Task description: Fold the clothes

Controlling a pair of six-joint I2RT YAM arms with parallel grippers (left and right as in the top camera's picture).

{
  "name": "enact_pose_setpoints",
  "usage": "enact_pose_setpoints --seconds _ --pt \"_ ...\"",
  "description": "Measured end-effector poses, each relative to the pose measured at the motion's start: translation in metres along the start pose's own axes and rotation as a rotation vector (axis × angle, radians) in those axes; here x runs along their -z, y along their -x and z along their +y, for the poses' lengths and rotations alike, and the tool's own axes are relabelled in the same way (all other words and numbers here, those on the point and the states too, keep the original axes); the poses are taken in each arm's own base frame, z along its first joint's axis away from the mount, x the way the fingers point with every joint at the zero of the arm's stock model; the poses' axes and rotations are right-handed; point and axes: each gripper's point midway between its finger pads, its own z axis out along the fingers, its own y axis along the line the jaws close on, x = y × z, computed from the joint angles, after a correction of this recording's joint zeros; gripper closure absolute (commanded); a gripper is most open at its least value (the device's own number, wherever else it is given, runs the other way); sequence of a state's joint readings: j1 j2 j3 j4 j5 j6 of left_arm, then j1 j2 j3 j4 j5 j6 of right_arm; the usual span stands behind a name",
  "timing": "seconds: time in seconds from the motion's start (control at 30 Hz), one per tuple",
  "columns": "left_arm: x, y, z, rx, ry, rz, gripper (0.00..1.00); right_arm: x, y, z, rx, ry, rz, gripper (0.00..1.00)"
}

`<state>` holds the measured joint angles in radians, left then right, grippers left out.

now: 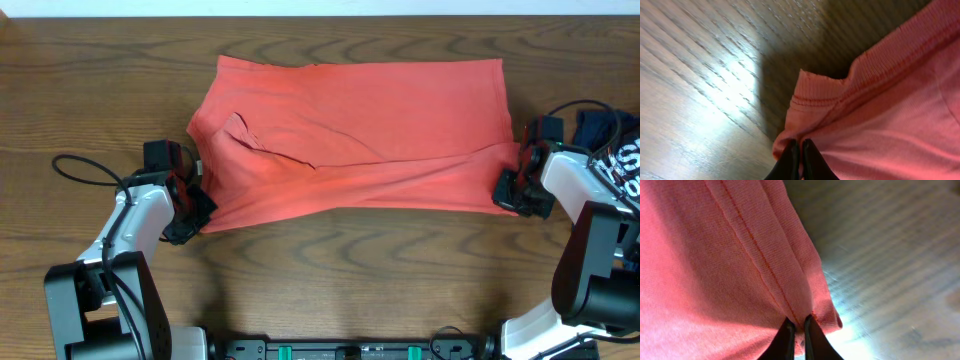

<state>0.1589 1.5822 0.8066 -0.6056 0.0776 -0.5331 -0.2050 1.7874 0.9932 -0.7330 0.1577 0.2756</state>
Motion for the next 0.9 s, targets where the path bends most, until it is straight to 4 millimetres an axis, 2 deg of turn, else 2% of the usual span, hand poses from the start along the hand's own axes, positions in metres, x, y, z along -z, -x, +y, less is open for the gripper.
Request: enact_pose_setpoints --seconds 0.23,0.47,0.6,0.77,0.9 --pt "0.0 0.003 0.008 0.027 0.013 0.001 0.94 -0.001 -0.014 -0.015 -0.02 -0.076 0.033 0.94" --pt "0.003 -0.012 0.042 0.121 0.082 0.101 0.94 -0.002 -0.049 -0.048 -0.071 -0.197 0.164 0.99" --pt "0.005 -0.018 0.054 0.156 0.101 0.14 0.94 -0.002 -0.061 -0.055 -0.089 -0.222 0.212 0.99" --pt "0.007 -0.022 0.057 0.16 0.093 0.162 0.94 -0.002 -0.067 -0.058 -0.095 -0.238 0.234 0.99" --pt "0.02 -0.017 0.05 0.145 0.043 0.116 0.94 -0.002 -0.067 -0.057 -0.1 -0.233 0.235 0.99"
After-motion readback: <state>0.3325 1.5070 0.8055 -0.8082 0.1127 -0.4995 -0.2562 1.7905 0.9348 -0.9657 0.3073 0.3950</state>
